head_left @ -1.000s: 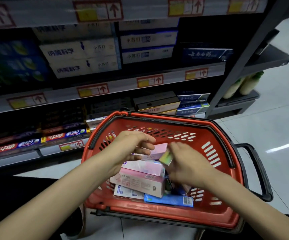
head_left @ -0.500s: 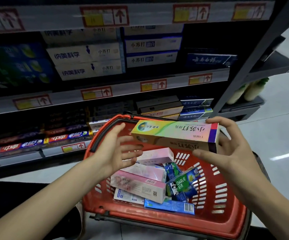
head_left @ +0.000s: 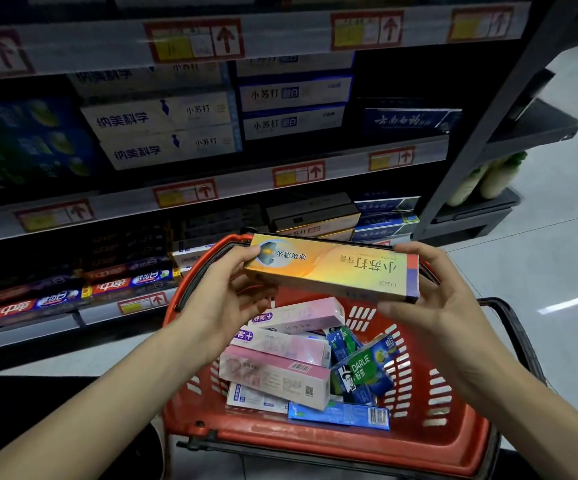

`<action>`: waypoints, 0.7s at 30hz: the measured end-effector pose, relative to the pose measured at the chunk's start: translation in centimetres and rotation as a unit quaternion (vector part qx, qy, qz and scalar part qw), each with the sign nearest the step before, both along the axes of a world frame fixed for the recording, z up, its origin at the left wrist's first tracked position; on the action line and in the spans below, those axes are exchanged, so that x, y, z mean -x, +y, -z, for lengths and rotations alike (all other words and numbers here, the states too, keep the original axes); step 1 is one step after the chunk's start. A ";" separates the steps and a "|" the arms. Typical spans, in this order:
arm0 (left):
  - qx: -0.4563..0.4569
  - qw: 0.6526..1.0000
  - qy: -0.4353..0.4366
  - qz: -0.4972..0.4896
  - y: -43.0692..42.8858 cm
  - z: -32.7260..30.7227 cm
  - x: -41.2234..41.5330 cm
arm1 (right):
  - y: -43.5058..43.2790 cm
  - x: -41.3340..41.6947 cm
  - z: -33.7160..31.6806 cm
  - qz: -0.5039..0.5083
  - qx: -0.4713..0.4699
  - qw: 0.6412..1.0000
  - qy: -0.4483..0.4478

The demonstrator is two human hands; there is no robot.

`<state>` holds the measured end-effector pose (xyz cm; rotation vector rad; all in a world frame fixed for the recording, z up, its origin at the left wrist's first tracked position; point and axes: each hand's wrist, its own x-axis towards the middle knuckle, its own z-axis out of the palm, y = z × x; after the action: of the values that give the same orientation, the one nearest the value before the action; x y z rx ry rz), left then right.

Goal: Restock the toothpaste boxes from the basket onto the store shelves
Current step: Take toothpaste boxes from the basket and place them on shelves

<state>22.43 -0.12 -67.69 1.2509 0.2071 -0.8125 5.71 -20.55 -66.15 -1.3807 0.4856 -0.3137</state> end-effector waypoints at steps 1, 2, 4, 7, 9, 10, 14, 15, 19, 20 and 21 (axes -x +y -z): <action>0.001 1.000 -0.002 0.002 0.0 0.0 0.0 | 0.1 -0.1 -0.1 0.002 -0.021 1.000 -0.003; -0.001 1.000 -0.002 0.007 0.0 0.1 0.1 | 0.2 -0.3 -0.2 0.007 -0.038 0.999 -0.008; -0.028 0.999 -0.012 0.033 0.1 0.6 0.1 | 0.3 -0.5 -0.2 0.033 -0.071 0.997 -0.023; -0.121 0.986 -0.052 0.103 0.0 1.7 0.6 | 0.3 -0.8 -0.1 0.079 -0.089 0.993 -0.022; -0.217 0.961 -0.102 0.139 -0.1 2.7 0.8 | 0.3 -1.0 -0.1 0.092 -0.043 0.995 0.000; -0.256 0.946 -0.134 0.146 -0.2 3.1 0.9 | 0.3 -1.1 -0.1 0.095 -0.010 0.995 0.007; -0.244 0.928 -0.233 0.158 -0.7 2.7 1.0 | 0.9 -1.6 0.2 0.072 0.097 0.992 0.022; -0.217 0.924 -0.266 0.170 -0.9 2.4 1.1 | 1.1 -1.7 0.2 0.067 0.125 0.989 0.030; -0.175 0.863 -0.407 0.242 -1.7 1.6 1.8 | 1.6 -2.2 0.1 0.045 0.209 0.976 0.033; -0.165 0.856 -0.417 0.256 -1.8 1.5 2.0 | 1.7 -2.3 0.1 0.029 0.220 0.975 0.027; -0.146 0.858 -0.413 0.267 -2.0 1.5 2.1 | 1.9 -2.3 0.2 0.010 0.228 0.973 0.022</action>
<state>20.37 -2.10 -69.17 1.8797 -0.7756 -0.6413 8.01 -18.68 -66.33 -1.8338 0.4821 -0.4285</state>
